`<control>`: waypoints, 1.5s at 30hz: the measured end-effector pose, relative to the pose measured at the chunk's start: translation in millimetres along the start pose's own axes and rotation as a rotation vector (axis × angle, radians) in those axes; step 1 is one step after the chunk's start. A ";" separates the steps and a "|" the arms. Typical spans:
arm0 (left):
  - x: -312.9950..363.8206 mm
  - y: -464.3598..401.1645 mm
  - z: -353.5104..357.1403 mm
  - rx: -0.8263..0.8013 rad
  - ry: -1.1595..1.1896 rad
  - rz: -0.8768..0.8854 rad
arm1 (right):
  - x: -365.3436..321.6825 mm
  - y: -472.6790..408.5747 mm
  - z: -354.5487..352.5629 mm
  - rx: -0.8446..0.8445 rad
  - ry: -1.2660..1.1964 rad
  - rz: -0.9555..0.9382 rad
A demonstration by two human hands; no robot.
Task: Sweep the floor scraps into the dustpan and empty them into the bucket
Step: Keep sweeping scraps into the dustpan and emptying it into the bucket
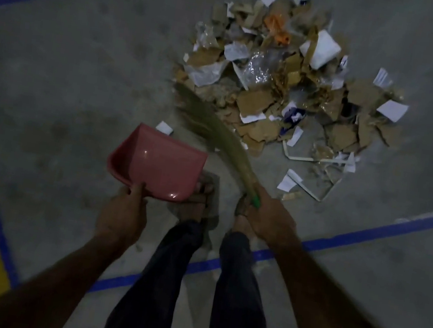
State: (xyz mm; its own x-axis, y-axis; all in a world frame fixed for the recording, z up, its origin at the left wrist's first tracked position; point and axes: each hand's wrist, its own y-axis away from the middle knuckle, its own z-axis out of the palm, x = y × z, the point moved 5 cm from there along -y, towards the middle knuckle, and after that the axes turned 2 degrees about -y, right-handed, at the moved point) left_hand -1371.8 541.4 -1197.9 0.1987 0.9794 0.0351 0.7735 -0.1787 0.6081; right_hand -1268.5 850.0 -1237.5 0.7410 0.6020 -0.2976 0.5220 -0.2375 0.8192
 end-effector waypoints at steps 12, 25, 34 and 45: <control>38.6 -63.9 6.2 -0.013 -0.028 0.202 | 106.1 129.6 -47.8 0.162 -0.103 -0.040; 14.6 -163.6 67.7 -0.114 -0.306 0.181 | 115.4 -9.7 -116.4 0.390 0.190 0.057; 56.4 -222.5 80.8 -0.010 -0.204 0.374 | 149.0 -92.5 -101.9 0.162 0.432 -0.077; 138.6 -195.3 88.3 0.079 -0.089 0.364 | 131.3 -9.6 -40.8 0.014 0.122 -0.152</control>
State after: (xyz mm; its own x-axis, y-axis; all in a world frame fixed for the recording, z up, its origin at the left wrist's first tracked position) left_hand -1442.2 703.8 -1381.9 0.5180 0.8390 0.1664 0.6859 -0.5236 0.5054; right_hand -1193.5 962.5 -1264.5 0.5970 0.7192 -0.3555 0.6305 -0.1466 0.7622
